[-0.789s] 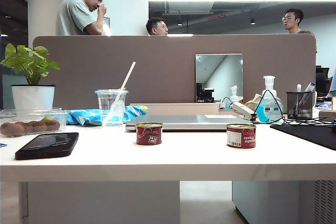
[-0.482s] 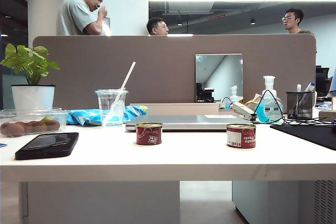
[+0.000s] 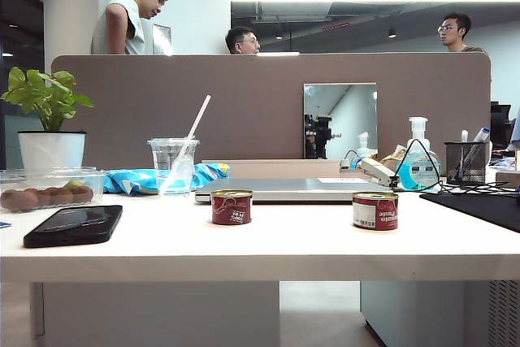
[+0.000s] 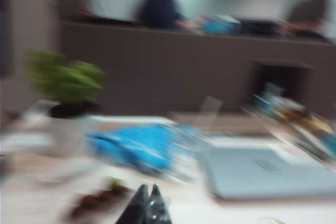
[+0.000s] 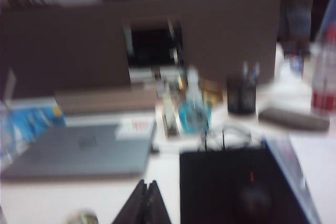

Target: Stack a can of tomatoes on the right onto the can of tomatoes on the left.

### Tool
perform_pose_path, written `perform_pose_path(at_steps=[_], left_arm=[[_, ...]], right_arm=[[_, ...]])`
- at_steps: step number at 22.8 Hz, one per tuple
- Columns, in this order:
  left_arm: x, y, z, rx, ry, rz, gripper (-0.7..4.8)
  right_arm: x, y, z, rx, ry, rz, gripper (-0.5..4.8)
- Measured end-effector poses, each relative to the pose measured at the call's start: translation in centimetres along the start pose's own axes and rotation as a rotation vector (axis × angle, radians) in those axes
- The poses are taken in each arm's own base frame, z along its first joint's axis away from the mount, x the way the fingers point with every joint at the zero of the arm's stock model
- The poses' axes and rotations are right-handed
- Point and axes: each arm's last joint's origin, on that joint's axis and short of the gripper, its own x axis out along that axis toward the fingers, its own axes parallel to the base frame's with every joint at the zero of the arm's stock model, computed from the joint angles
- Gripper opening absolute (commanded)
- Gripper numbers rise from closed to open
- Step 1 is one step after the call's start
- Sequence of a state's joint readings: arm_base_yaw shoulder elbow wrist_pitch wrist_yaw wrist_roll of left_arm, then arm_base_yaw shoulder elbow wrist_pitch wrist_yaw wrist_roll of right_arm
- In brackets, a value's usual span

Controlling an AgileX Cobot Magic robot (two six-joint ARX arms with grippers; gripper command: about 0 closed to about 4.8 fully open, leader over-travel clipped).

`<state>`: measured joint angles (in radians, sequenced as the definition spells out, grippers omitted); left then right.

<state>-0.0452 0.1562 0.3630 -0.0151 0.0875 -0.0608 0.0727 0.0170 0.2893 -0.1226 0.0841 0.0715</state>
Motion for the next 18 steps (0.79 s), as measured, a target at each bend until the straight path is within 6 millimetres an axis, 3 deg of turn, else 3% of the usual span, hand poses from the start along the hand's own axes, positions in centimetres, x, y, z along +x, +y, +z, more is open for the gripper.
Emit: perform_pose_path(at_steps=[2,4,5,7,10,12,15,17,18], left_arm=[[1.7,-0.4,0.4,-0.017,0.104,-0.173,-0.05],[5.0,-1.0,0.6,-0.065,0.257,-0.426,-0.05],[6.5,-1.4,0.4,-0.077,0.325,-0.522,-0.05],[8.5,-2.7,-0.1,-0.027,0.407,-0.636,-0.05],[8.8,-5.2,-1.5,0.056,0.481,-0.747,-0.05],[8.8,-5.9,-1.9,0.095,0.499,-0.721,-0.05],[8.9,-6.4,-1.8,0.145,0.482,-0.670,-0.05],[8.9,-6.4,-1.7,0.142,0.474,-0.686,-0.05],[8.9,-6.4,-1.7,0.142,0.476,-0.684,-0.05]], right_arm=[[-0.1,0.2,2.2,0.003,-0.019,0.027,-0.06],[0.7,0.7,5.0,-0.001,0.030,0.103,0.17],[2.0,1.1,6.1,-0.029,0.104,0.168,0.40],[4.4,1.7,6.3,-0.072,0.240,0.285,0.48],[8.8,2.9,4.4,-0.071,0.457,0.370,0.90],[10.8,3.9,2.7,-0.085,0.530,0.410,1.61],[15.3,7.5,-1.7,-0.205,0.587,0.502,2.34],[17.5,8.8,-4.3,-0.258,0.629,0.516,2.52],[19.0,9.4,-5.9,-0.274,0.679,0.515,2.90]])
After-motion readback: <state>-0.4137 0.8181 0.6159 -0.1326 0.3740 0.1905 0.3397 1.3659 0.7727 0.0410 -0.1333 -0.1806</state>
